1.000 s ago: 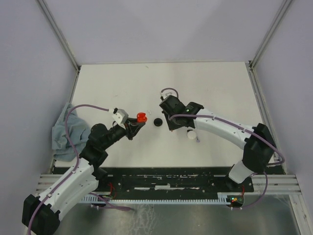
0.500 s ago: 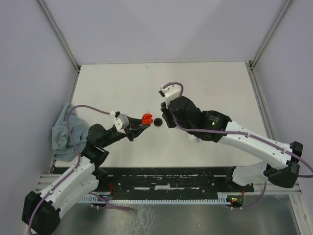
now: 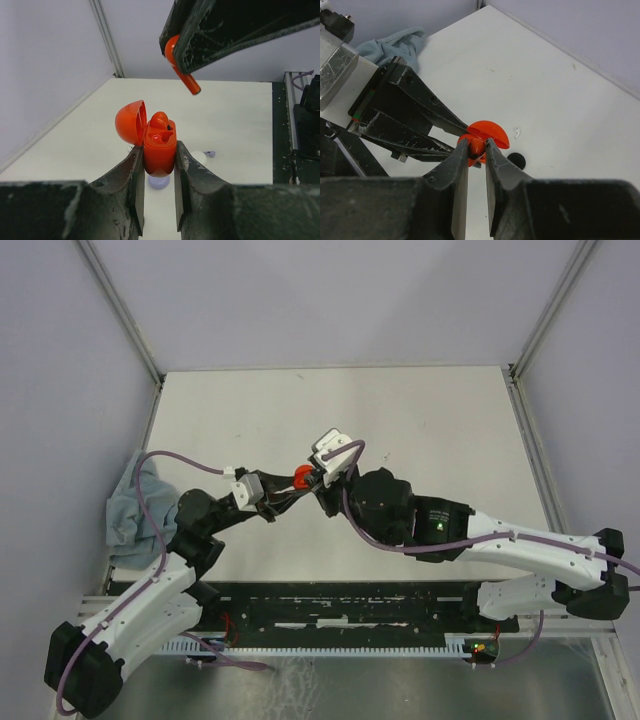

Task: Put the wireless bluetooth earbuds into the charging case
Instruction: Place the earbud in the charging case.

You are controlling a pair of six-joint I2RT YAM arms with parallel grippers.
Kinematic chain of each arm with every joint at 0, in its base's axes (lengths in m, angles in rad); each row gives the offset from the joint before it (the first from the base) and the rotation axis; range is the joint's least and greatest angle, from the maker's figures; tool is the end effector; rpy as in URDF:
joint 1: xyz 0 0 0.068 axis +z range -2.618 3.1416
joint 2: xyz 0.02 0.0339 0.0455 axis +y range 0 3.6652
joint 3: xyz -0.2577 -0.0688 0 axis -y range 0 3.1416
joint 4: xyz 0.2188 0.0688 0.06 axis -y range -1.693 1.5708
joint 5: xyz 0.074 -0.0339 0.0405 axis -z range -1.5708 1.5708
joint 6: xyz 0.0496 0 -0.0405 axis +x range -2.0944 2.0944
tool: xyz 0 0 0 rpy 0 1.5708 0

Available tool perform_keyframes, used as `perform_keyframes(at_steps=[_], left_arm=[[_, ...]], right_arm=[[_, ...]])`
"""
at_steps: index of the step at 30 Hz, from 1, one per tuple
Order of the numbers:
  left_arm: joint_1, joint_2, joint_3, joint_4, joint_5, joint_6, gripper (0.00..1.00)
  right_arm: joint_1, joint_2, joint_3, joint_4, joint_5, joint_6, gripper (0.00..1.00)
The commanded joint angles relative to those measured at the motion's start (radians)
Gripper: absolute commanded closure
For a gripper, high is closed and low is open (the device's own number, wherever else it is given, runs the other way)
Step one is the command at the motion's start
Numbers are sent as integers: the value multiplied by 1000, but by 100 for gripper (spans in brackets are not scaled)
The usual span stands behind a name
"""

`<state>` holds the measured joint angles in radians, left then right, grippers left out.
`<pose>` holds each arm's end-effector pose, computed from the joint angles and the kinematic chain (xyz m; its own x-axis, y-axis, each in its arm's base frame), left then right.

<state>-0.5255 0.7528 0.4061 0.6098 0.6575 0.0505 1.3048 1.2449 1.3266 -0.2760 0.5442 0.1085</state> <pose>0.1297 -0.1102 0.3012 0.2705 -0.1107 -0.9563 0.8950 0.3948 0.2075 0.0944 0.2488 0.4128 -0.1254 -0.1078 -0.9862 -0.6824 0.7310 0.0069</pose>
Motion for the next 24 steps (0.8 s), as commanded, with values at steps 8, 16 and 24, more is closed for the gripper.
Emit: perform_keyframes(at_steps=[8, 16, 24], left_arm=[[-15, -10, 48, 104, -14, -10, 97], [-16, -22, 47, 107, -23, -23, 97], [-15, -27, 47, 107, -58, -43, 97]], right_arm=[[44, 63, -38, 217, 114, -169, 77], [50, 74, -57, 234, 139, -189, 78], [53, 78, -75, 240, 146, -205, 78]])
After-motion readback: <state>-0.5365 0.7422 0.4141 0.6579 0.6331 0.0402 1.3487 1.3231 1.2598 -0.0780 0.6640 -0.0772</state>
